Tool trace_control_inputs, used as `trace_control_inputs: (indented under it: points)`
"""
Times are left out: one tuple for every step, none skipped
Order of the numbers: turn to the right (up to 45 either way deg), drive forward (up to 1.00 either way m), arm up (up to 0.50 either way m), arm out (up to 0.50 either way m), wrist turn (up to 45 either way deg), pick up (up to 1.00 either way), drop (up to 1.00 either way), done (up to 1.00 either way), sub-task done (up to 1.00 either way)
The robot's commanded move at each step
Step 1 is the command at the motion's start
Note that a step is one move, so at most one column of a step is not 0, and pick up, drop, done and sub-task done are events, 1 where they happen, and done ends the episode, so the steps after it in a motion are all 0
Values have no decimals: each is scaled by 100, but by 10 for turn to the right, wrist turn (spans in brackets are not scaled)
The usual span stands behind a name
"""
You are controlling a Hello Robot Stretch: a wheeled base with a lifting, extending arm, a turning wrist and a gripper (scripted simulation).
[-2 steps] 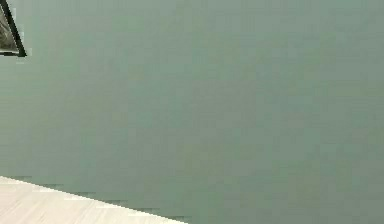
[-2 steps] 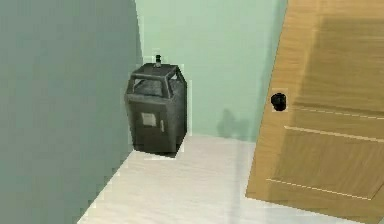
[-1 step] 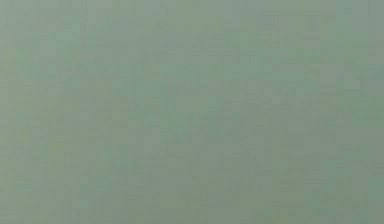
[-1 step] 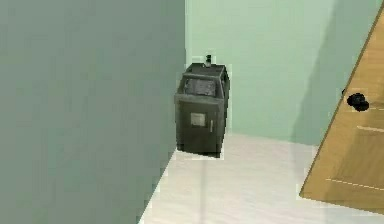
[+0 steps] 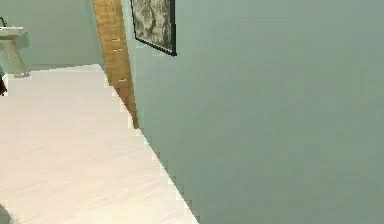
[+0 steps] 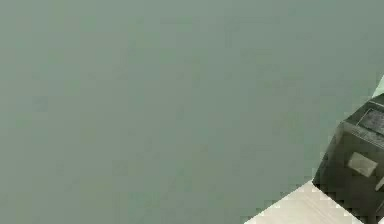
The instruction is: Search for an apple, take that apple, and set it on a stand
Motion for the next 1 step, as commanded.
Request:
trace_control_inputs:
  points:
    - [-300, 0, 0, 0, 0, 0, 0, 0, 0]
